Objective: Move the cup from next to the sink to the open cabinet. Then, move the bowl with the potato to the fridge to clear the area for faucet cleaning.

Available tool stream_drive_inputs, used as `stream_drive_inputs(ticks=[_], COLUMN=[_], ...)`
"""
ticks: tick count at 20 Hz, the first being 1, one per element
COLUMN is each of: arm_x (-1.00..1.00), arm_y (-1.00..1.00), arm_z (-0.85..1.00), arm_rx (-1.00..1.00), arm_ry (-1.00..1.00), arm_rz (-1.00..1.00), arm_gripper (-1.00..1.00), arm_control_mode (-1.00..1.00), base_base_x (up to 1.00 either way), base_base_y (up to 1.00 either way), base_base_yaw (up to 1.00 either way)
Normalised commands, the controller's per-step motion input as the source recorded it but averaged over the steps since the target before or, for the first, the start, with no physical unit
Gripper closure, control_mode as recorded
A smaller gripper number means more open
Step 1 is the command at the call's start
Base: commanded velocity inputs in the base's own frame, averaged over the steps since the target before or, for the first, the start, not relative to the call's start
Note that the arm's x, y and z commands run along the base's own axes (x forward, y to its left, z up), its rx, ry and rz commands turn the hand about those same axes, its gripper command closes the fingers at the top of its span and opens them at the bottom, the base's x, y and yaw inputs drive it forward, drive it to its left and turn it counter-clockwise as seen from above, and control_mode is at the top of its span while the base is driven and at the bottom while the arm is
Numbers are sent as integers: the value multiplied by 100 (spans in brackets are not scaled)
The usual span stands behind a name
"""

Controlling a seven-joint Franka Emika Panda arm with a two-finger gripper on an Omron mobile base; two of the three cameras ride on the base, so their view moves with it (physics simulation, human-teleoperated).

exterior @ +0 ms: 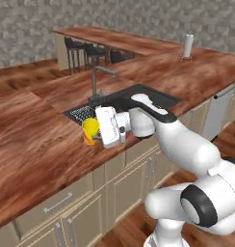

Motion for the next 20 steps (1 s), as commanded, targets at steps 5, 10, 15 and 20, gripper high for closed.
stream_drive_inputs(ticks=[5,10,15,20], arm_x=[0,0,0,0], arm_y=[0,0,0,0], arm_z=[0,0,0,0], arm_rx=[0,0,0,0], arm_ry=[0,0,0,0], arm_rz=[0,0,0,0], arm_gripper=[100,100,100,100], arm_control_mode=[100,100,100,100], base_base_x=[-9,0,0,0], base_base_y=[-51,-61,-63,-63], base_base_yaw=[-84,-89,-90,-90])
